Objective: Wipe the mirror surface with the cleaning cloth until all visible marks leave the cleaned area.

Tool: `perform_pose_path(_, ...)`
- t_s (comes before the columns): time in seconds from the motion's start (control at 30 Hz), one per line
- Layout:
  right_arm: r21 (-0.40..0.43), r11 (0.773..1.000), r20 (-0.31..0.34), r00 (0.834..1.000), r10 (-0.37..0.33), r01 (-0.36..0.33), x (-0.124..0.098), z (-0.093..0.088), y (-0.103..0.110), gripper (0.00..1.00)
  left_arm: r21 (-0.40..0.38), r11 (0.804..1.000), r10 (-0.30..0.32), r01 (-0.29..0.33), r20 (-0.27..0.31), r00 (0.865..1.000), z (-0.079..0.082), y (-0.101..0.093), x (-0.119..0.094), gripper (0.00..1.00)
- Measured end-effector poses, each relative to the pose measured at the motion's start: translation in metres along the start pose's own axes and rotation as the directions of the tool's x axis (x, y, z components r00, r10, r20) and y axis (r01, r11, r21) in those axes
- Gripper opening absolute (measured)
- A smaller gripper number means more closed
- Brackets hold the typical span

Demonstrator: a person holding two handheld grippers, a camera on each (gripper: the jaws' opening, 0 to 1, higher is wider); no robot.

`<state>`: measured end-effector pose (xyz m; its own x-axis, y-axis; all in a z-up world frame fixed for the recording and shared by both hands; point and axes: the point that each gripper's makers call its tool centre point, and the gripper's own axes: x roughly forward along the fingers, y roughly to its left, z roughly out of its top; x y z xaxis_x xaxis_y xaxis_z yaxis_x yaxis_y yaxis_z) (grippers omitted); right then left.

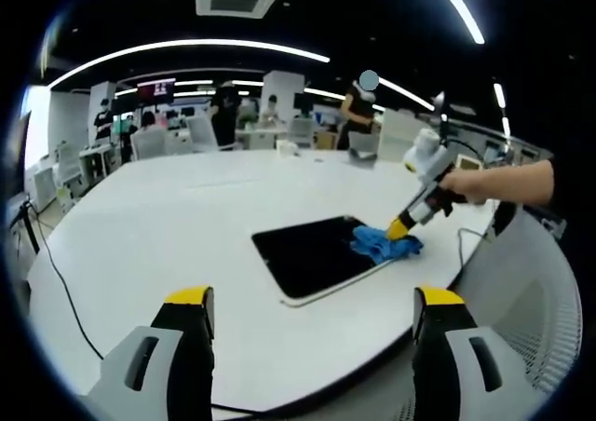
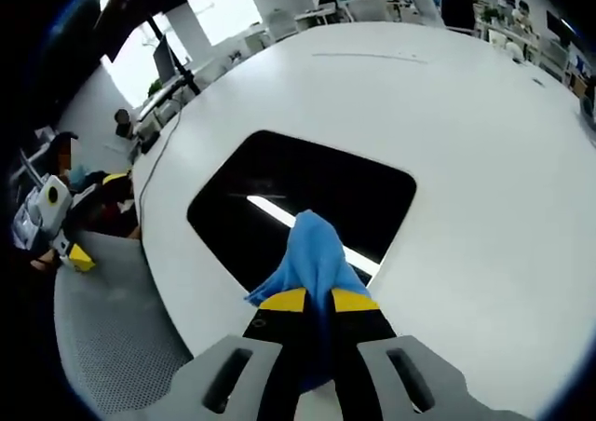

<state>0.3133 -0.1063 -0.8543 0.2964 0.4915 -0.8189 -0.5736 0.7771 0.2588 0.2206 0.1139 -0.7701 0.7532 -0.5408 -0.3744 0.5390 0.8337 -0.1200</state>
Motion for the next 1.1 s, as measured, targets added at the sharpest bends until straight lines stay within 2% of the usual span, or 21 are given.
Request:
perform_pose_path(0.57, -0.003, 1.0, -0.022, 1.0, -0.016, 0.016, 0.007, 0.018, -0.016, 0.03, 0.0, 1.0, 0.005, -0.005, -0.001, 1.0, -0.001, 0.001, 0.0, 0.88)
perform_pose_path(0.8, 0.029, 0.999, -0.018, 0.999, -0.038, 0.038, 0.011, 0.029, -0.027, 0.03, -0.002, 1.0, 0.008, -0.008, -0.006, 1.0, -0.001, 0.002, 0.001, 0.88)
perform_pose_path(1.1, 0.019, 0.997, -0.026, 0.997, -0.071, 0.072, 0.014, 0.039, -0.038, 0.03, 0.0, 1.0, 0.008, -0.008, -0.002, 1.0, 0.0, 0.003, 0.001, 0.88)
